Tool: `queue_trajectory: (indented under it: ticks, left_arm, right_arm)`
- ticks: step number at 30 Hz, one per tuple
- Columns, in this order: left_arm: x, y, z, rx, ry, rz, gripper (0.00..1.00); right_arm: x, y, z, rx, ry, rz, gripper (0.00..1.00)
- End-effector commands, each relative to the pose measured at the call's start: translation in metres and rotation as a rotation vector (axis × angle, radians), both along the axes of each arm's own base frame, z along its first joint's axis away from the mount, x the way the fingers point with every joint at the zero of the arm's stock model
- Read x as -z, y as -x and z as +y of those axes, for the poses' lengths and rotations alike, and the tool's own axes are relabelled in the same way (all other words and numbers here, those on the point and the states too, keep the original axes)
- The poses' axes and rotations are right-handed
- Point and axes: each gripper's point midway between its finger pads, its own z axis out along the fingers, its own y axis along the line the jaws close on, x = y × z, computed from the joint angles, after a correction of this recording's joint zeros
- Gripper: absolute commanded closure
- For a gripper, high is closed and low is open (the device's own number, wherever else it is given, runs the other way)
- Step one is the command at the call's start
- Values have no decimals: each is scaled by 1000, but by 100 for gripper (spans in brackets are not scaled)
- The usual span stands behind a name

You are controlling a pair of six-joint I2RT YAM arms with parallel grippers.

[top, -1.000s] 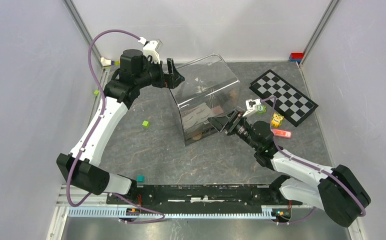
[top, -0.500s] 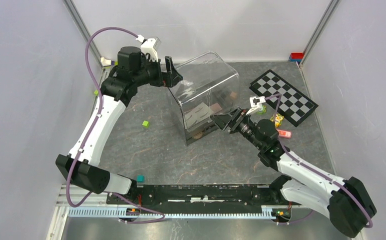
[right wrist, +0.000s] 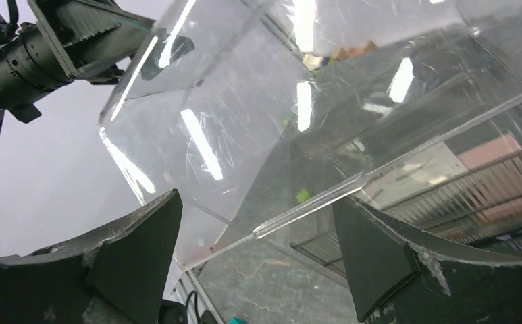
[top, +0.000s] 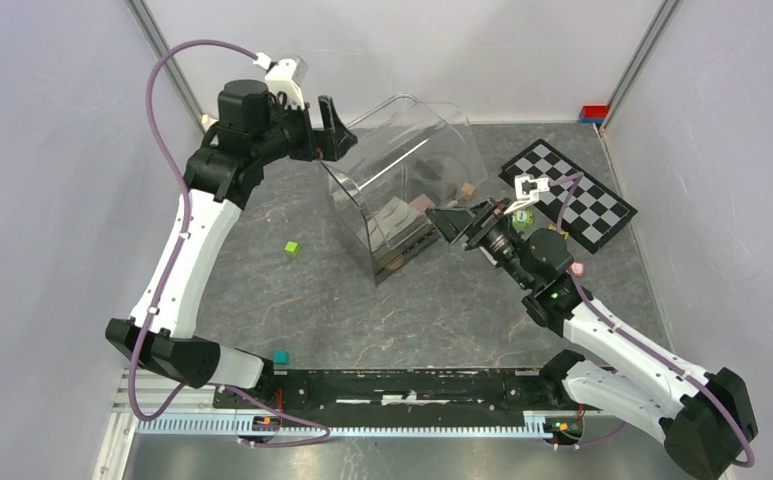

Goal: Organize the makeup
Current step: Open the storage box at the center of the board.

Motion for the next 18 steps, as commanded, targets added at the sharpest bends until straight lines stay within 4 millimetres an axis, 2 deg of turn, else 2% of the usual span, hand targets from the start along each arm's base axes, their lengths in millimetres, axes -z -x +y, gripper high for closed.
queue_trajectory:
  ticks: [1,6,11,15,18]
  left_arm:
    - [-126,36,-4,46,164,-308,0]
    - [-148,49,10,-1,178,-375,0]
    - [-149,67,32,-74,154,-431,0]
    - [-131,82,55,-157,113,-453,0]
    - [-117,98,65,-178,98,-466,0]
  right_arm:
    - [-90,14,-3,-24,-142,-221,11]
    - [-96,13,-2,-24,-146,-228,11]
    - [-106,11,-1,-23,-154,-239,11]
    - [-118,10,-1,-20,-156,-254,11]
    - [-129,9,-1,-14,-154,-267,11]
